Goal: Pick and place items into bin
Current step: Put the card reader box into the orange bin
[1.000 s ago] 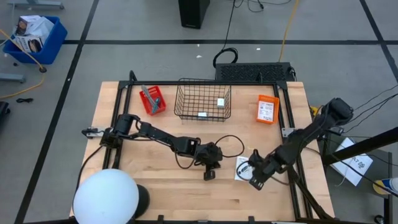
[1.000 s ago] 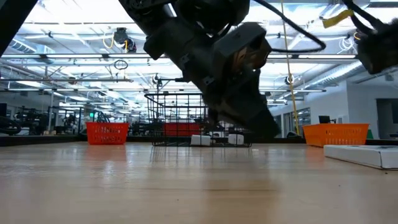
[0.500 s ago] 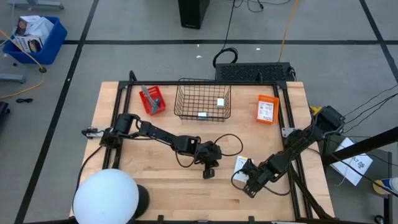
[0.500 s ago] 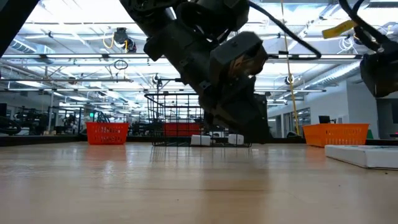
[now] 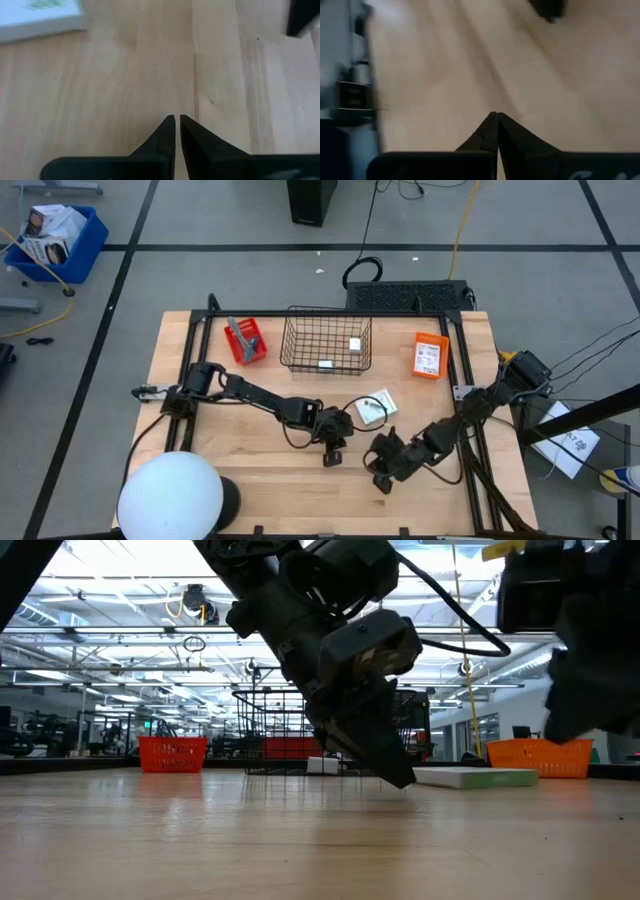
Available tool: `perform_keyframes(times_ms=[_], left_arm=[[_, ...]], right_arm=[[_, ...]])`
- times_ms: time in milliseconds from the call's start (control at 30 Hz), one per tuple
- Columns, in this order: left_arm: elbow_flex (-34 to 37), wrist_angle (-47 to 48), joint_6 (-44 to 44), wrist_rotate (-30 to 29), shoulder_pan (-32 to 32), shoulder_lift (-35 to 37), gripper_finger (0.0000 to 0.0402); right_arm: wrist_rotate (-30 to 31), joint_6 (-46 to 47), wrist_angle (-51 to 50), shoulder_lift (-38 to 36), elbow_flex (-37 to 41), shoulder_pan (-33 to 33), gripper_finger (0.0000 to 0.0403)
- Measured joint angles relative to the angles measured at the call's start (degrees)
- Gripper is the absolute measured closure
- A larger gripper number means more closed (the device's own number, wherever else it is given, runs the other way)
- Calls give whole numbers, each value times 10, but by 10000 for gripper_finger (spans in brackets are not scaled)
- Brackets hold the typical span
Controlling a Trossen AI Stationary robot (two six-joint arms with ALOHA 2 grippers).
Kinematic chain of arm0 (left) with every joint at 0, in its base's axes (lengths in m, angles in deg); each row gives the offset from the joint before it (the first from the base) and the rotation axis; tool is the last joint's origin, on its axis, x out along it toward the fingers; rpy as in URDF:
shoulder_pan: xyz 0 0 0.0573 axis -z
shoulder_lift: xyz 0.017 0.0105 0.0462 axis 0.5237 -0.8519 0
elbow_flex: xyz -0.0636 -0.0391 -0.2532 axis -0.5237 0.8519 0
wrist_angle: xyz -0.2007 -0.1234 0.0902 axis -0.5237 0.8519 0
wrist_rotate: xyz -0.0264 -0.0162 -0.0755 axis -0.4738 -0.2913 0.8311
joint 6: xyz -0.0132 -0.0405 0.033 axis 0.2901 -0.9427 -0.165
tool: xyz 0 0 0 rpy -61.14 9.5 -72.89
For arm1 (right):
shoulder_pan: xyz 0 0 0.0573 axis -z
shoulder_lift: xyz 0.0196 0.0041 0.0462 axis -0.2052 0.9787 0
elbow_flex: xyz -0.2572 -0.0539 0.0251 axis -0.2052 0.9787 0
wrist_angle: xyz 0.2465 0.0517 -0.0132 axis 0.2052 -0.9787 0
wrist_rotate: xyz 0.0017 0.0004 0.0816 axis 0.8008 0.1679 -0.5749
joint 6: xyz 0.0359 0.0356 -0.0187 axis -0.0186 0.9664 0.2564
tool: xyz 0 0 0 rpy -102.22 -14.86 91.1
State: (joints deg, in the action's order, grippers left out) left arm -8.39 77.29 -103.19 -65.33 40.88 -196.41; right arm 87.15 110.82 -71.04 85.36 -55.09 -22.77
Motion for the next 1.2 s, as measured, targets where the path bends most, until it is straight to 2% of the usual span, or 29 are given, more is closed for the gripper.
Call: perform_keyframes(times_ms=[100, 267, 400, 533, 667, 800, 1033, 1200], left_arm=[[0, 6, -1, 0, 0, 0, 371], [0, 1, -1, -4, 0, 0, 371], [0, 1, -1, -4, 2, 0, 371], [0, 1, -1, -7, 5, 0, 371], [0, -1, 1, -30, 10, 0, 371], [0, -8, 19, -25, 13, 0, 371], [0, -49, 46, 39, 13, 0, 371], [2, -45, 49, 19, 10, 2, 371]], right_arm=[[2, -21, -32, -7, 2, 3, 403], [129, -45, -127, -26, 1, 11, 403], [188, -72, -200, -35, 1, 44, 403], [191, -97, -276, -33, 1, 101, 403], [194, -167, -291, -34, 1, 146, 403], [178, -219, -295, -40, 1, 182, 403], [179, -243, -336, -43, 0, 204, 403], [222, -257, -336, -54, 1, 186, 403]])
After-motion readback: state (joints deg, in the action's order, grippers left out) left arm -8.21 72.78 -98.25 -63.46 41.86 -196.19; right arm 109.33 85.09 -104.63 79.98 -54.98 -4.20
